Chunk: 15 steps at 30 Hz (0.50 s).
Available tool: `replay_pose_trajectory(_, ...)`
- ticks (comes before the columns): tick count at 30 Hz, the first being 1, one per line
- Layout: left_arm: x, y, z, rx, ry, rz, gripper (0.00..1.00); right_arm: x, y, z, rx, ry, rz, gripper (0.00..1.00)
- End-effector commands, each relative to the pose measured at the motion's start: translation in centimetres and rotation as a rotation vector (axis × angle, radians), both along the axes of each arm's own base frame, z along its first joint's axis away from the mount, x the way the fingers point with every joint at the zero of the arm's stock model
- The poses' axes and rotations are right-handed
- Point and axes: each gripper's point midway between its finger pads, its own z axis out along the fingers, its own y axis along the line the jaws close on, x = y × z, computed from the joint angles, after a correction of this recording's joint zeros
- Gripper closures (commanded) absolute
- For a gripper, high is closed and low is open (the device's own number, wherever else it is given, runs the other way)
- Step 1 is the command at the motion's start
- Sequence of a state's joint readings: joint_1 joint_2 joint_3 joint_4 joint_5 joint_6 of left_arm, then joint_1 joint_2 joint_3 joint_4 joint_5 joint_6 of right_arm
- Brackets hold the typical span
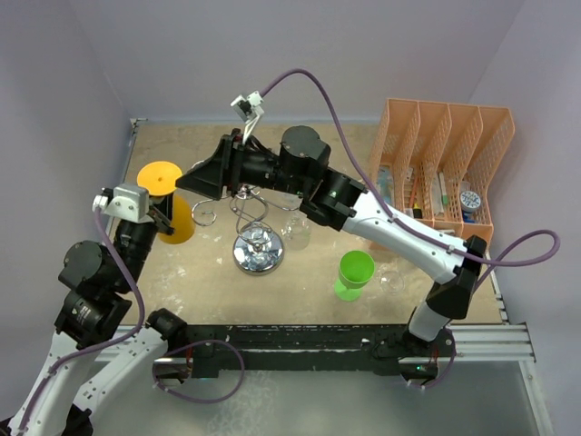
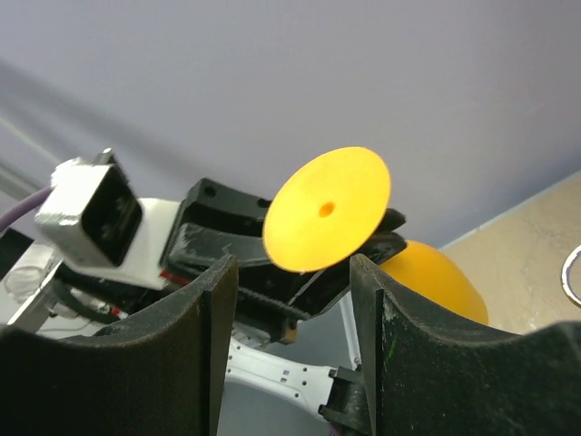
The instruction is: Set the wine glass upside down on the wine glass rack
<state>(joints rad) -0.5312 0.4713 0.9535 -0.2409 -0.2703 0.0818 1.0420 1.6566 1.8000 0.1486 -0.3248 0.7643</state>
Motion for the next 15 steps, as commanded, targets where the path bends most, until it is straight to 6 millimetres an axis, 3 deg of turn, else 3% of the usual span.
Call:
replay_pose_trajectory(1,-0.8,-0.5,1.6,0.018,-0.082,-0.045,1.00,0.5,-0.5,3.1,0.066,0.009,-0.052,0.46)
replay_pose_trajectory(8,-1.3,-0.3,1.9,0.024,-0.101,-0.047,1.00,1.6,0.3,1.4,0.028,0.053,-0.088,0.48)
replay_pose_trajectory(15,-1.5,-0.1,2.8,0.056,-0.115,-0.045,1.00,0.3,1.6,0.7,0.031,0.093,0.008,0.53)
